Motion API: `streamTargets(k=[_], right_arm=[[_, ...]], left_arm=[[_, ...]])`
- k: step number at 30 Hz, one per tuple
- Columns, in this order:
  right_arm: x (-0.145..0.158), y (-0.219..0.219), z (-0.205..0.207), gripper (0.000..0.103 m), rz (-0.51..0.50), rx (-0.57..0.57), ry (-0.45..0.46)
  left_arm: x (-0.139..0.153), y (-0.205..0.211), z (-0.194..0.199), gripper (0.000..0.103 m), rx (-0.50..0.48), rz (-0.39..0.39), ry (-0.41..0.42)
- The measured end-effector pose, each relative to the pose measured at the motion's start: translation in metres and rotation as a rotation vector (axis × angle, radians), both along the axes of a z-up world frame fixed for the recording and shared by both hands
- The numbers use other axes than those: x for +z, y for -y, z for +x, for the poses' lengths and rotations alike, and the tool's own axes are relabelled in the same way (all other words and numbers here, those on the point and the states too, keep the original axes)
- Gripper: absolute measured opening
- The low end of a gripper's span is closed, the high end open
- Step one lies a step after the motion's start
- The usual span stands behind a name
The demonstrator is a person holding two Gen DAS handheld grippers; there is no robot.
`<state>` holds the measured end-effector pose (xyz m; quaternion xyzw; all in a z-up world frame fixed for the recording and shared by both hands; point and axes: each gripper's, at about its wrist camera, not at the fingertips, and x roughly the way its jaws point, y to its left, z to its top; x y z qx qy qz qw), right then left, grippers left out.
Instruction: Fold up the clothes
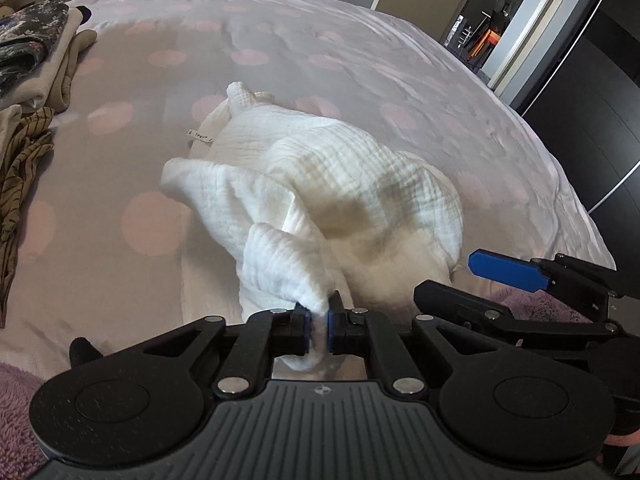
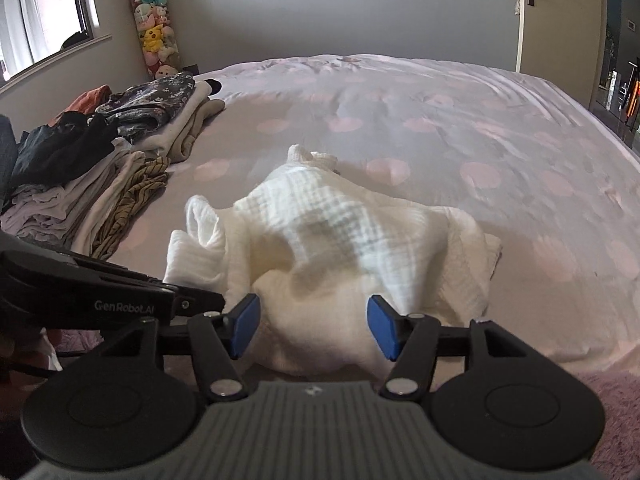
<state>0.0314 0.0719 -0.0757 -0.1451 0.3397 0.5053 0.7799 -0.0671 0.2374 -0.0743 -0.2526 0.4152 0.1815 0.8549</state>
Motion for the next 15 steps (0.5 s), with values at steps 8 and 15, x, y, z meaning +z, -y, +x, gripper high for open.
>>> streamTargets(k=[8,15], right_arm=[[0.010,0.000,-0.016,0.069,0.048,0.037,0.007],[0.004,-0.031,-0.029,0.073,0.042,0.109,-0.007]], left_arm=[[0.010,-0.021,-0.018,0.046,0.121,-0.004,0.006],[0.006,-0.045,-0.029,0.046,0.243,-0.033,-0.006]])
